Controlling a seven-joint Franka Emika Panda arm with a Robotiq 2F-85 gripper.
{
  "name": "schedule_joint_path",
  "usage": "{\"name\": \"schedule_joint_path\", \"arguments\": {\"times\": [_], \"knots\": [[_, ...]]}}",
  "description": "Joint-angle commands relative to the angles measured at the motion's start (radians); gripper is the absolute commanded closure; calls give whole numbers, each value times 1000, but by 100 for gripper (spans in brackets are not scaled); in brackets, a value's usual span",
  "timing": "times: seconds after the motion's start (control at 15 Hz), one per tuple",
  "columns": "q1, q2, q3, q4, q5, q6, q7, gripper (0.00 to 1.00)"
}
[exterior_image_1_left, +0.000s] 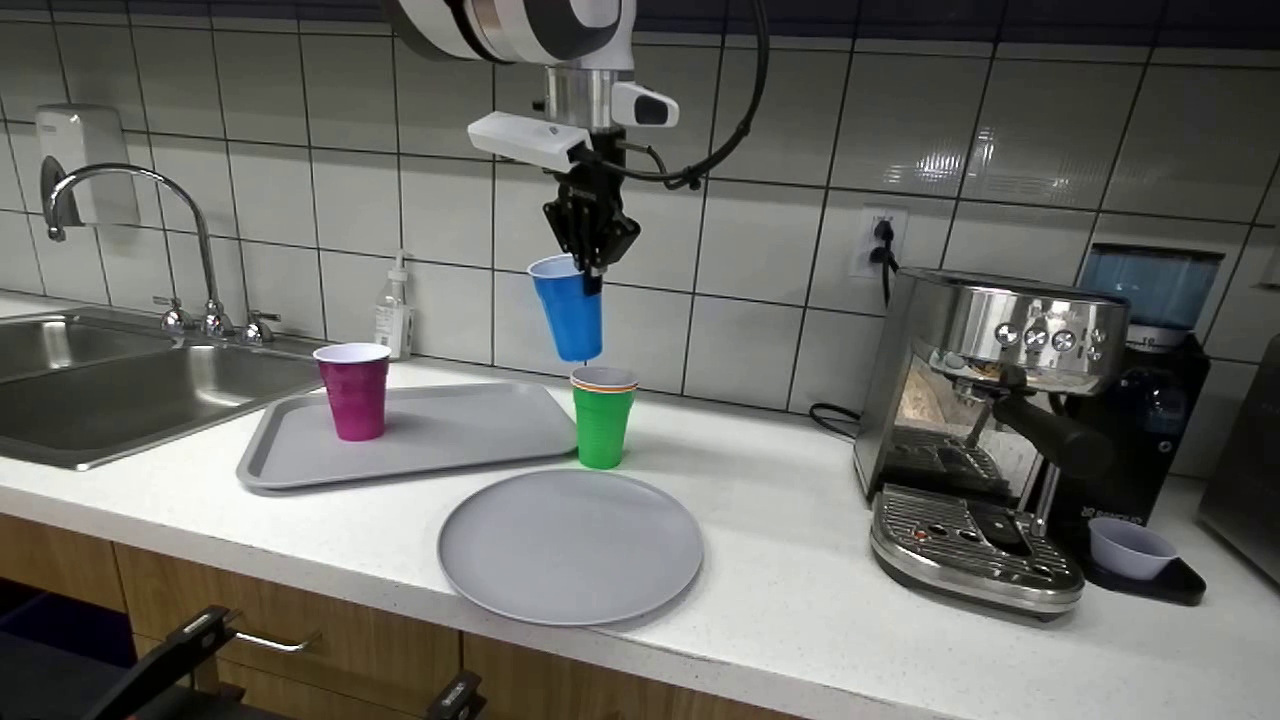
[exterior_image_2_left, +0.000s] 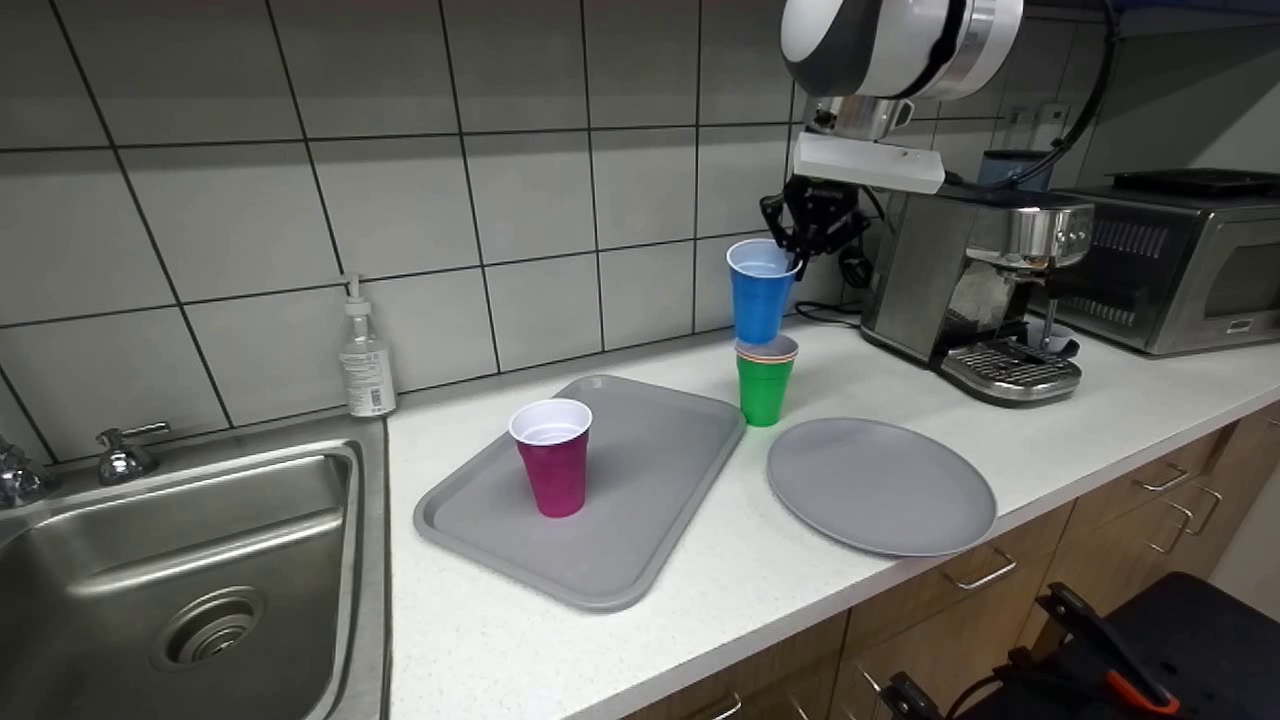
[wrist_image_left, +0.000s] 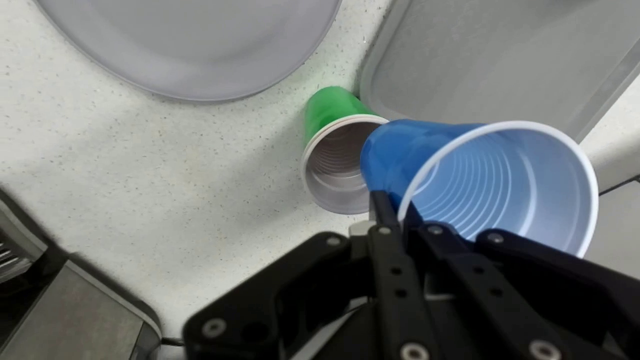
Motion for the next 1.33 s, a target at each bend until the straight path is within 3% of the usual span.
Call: {"name": "schedule_joint_path", "arguments": {"times": [0.0, 1.27], "knots": [[-18, 9, -1, 32, 10, -31, 27, 99], [-22, 112, -14, 111, 1, -42, 121, 99]]}}
